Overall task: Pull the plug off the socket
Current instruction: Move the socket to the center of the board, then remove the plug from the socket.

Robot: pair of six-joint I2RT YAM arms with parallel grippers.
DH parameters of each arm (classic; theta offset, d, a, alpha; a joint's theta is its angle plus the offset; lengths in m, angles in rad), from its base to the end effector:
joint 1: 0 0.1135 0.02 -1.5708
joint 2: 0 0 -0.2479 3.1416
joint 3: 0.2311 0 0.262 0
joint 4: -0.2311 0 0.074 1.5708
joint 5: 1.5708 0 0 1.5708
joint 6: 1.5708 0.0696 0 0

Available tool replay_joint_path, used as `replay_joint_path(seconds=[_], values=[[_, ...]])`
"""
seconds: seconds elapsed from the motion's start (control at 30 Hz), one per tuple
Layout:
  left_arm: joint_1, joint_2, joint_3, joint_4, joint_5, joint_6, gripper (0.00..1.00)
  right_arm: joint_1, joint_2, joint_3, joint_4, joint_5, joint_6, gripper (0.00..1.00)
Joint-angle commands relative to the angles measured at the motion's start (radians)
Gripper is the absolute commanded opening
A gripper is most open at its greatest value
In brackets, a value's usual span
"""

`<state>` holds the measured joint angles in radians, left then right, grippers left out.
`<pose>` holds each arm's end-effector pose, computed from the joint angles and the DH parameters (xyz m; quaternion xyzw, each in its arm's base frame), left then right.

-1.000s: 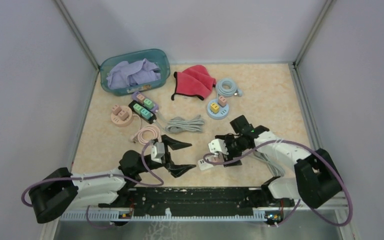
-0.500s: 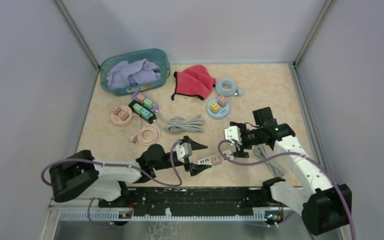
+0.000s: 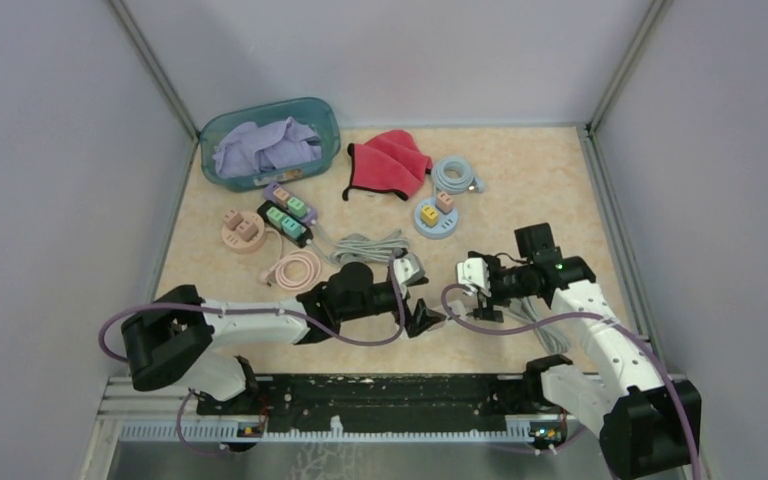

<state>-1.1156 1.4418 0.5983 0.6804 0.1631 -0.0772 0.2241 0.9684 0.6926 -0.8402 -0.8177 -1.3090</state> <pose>0.1408 -0.3133 0.1856 0.4228 0.6335 -0.4137 0.4988 0.1785 0.0928 0.1968 -0.6847 0.5818 0.2249 0.3771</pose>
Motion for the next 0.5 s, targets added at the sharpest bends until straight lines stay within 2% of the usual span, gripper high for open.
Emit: replay_joint_path(seconds=[0.0, 0.1, 0.23, 0.37, 0.47], values=[[-0.004, 0.001, 0.067, -0.200, -0.065, -0.087, 1.00, -0.007, -0.027, -0.005, 0.036, -0.011, -0.009, 0.79], [-0.004, 0.024, 0.087, -0.250, -0.096, -0.124, 0.99, -0.010, -0.029, -0.003, 0.041, -0.003, -0.001, 0.78], [-0.004, 0.063, 0.133, -0.314, -0.105, -0.149, 0.84, -0.029, -0.031, 0.002, 0.031, -0.020, -0.001, 0.77], [-0.004, 0.104, 0.183, -0.387, -0.105, -0.168, 0.75, -0.037, -0.025, 0.007, 0.026, -0.026, 0.000, 0.77], [-0.005, 0.120, 0.199, -0.415, -0.096, -0.177, 0.72, -0.043, -0.019, 0.009, 0.023, -0.029, 0.002, 0.76]])
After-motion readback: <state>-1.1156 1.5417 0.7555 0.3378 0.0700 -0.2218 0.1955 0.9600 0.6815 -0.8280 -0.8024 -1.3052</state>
